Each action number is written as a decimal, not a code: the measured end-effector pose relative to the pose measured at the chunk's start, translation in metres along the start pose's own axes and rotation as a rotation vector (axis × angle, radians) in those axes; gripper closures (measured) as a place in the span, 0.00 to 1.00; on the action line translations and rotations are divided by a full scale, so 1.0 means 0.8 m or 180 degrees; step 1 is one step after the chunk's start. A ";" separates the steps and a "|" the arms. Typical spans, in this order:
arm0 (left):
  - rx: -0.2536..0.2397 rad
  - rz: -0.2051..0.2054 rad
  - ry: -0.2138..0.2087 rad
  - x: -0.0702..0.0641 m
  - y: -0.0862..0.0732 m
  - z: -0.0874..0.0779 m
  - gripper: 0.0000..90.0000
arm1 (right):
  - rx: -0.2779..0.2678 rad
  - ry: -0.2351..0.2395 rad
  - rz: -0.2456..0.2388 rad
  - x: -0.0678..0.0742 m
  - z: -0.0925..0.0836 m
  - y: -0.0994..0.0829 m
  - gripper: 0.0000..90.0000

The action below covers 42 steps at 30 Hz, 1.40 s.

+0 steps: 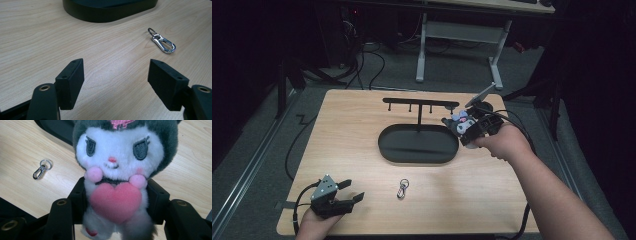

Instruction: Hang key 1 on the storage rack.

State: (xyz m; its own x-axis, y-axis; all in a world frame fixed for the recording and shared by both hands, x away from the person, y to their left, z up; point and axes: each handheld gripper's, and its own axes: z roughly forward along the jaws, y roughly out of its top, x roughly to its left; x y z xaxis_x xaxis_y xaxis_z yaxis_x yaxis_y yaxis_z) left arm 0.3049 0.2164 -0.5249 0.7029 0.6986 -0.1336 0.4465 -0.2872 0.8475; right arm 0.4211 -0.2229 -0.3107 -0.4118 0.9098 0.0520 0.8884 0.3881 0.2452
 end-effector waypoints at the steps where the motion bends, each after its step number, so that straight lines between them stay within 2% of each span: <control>1: -0.0003 0.0000 0.0003 0.000 0.000 0.000 0.33 | 0.0002 -0.0001 -0.0011 0.001 0.000 0.001 0.51; 13: 0.0003 0.0014 0.0000 0.000 0.000 0.000 0.33 | -0.0051 -0.0025 -0.0040 0.007 -0.008 0.018 0.51; 25: -0.0008 0.0002 0.0004 0.002 -0.001 -0.001 0.33 | -0.0134 -0.0032 0.0039 0.001 -0.016 0.038 0.51; 38: -0.0013 -0.0004 0.0013 0.004 -0.001 -0.003 0.33 | -0.0134 -0.0089 0.0059 -0.007 -0.001 0.045 0.51; 42: -0.0003 -0.0003 0.0007 0.003 -0.001 -0.001 0.33 | -0.0153 -0.0178 0.0034 -0.009 0.001 0.043 0.51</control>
State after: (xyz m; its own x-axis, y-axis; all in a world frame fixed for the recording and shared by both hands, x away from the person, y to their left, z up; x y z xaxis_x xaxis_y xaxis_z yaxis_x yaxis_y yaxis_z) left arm 0.3059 0.2191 -0.5255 0.7012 0.7004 -0.1333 0.4467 -0.2858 0.8478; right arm 0.4546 -0.2156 -0.3030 -0.3891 0.9212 0.0011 0.8814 0.3719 0.2913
